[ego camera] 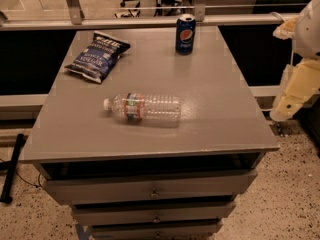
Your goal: Move pepsi can near blue chip bag
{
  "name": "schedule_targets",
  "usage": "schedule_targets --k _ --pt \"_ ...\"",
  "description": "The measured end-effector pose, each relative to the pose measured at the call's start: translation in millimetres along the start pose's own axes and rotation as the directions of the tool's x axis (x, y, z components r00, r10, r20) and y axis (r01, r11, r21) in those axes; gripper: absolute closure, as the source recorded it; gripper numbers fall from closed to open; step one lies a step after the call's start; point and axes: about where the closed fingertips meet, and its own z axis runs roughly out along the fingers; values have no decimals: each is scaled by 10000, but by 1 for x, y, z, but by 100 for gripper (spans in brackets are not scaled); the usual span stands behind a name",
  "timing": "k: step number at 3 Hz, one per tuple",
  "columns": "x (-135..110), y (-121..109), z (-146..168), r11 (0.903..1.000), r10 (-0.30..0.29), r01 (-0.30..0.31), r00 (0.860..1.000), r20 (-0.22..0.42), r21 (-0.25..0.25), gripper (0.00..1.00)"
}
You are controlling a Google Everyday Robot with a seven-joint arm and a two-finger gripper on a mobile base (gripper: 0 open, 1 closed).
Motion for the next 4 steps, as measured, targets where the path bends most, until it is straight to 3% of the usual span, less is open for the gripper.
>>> schedule_targets --k 1,2,3,4 --pt "4 -48 18 9978 237 -298 9946 1006 589 0" --pt "-6 -96 40 9917 454 -749 9645 2600 1048 0" --pt "-32 -117 66 9863 1089 -1496 9065 4080 691 0" --pt "-32 -117 66 9864 1088 -1495 9065 4080 690 0"
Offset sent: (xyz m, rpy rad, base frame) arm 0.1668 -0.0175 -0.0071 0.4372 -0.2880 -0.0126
